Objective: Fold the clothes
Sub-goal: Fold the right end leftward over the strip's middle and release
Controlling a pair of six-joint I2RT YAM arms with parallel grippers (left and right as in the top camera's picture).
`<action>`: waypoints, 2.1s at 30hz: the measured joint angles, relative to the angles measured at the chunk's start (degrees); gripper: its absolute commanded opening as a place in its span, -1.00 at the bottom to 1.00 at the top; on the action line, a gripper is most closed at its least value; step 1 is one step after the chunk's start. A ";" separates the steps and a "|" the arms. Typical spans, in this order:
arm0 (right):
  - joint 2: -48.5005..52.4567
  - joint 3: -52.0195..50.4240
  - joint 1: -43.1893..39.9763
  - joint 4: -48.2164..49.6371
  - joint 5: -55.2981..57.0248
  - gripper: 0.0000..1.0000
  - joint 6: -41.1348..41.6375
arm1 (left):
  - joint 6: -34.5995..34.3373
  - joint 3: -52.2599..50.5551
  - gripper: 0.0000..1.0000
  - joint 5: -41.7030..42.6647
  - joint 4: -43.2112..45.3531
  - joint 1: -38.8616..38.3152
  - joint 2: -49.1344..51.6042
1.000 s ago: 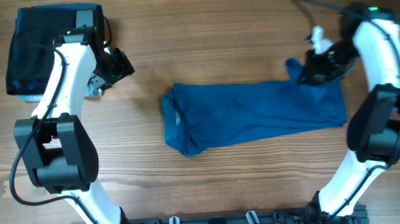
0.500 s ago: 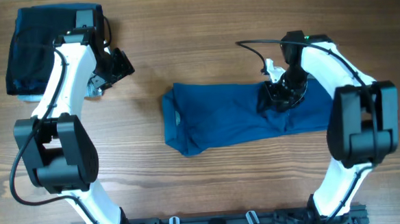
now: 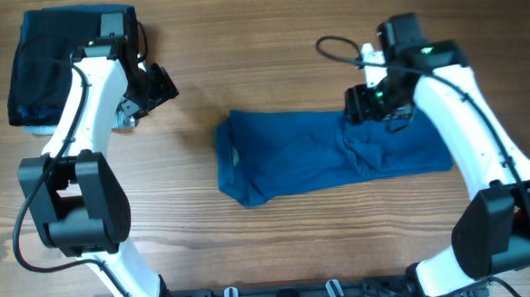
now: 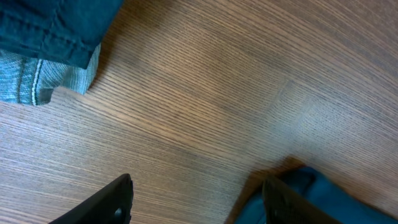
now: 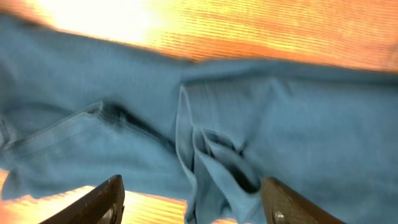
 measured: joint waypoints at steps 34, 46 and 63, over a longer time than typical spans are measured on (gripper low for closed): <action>4.83 -16.92 7.82 27.36 15.80 -0.91 10.56 | 0.00 0.00 0.33 -0.02 -0.24 0.00 0.00; 4.76 -13.97 7.82 27.67 16.22 -0.43 11.10 | 0.00 0.00 0.33 0.00 -0.24 0.00 0.00; -8.57 -14.40 7.82 11.47 6.95 -0.91 13.31 | 0.00 0.00 0.34 0.00 -0.13 0.00 0.00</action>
